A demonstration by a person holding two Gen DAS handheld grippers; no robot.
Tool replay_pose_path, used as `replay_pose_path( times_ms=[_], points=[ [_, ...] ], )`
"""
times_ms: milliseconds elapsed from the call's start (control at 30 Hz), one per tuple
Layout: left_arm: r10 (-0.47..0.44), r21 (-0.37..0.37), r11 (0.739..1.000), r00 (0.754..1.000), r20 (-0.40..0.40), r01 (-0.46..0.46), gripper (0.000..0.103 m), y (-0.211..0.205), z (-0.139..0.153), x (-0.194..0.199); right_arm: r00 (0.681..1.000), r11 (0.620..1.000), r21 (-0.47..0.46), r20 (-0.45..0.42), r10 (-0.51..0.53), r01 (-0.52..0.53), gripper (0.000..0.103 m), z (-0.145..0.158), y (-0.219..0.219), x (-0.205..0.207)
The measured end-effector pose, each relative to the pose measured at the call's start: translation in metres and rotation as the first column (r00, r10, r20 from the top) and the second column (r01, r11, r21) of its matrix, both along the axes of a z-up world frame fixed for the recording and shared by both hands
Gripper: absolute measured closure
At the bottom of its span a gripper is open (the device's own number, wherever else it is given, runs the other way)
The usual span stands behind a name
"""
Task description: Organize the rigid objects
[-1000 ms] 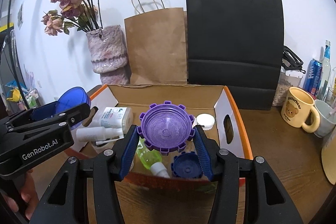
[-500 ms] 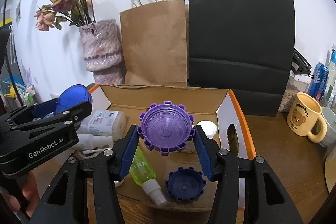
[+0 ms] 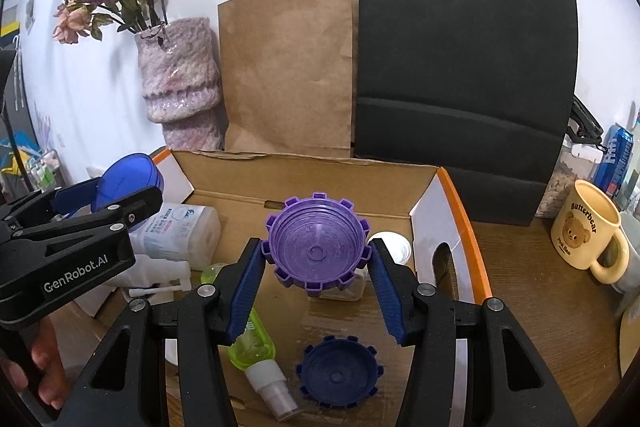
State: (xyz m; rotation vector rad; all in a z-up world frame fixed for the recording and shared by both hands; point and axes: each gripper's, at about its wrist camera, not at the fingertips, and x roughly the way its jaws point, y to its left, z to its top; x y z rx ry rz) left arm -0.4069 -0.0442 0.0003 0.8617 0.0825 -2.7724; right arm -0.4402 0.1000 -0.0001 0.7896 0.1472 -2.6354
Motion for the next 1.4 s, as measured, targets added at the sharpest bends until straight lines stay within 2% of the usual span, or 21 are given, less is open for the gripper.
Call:
replay_pose_path(
  times_ms=[167,200,233,333,967,1400],
  points=[
    [-0.002,0.001,1.0,1.0,-0.004,0.002,0.039,0.0,0.0,0.002,1.0,1.0,0.007,0.001,0.0,0.0,0.045,0.0,0.0,0.0],
    [0.0,0.001,1.0,1.0,-0.005,0.0,0.029,-0.001,-0.001,0.002,1.0,1.0,0.012,0.002,-0.003,0.003,0.045,-0.001,0.0,0.0],
    [0.003,0.0,1.0,1.0,-0.01,-0.003,0.013,-0.001,0.0,0.002,1.0,1.0,0.019,0.005,-0.008,0.008,0.044,-0.002,0.0,-0.001],
    [0.003,-0.002,1.0,0.999,-0.038,-0.003,0.0,-0.002,0.002,0.006,1.0,0.999,0.027,0.006,-0.021,0.02,0.009,-0.003,0.001,-0.001],
    [0.007,0.028,1.0,0.998,-0.056,-0.006,0.0,-0.008,0.007,0.014,0.999,1.0,0.001,-0.024,-0.031,0.031,0.009,0.002,0.008,0.006],
    [-0.015,0.034,0.999,0.996,-0.09,0.018,0.0,-0.008,0.014,0.038,0.998,0.999,-0.028,-0.049,-0.035,0.034,0.009,0.007,0.019,0.025]
  ],
)
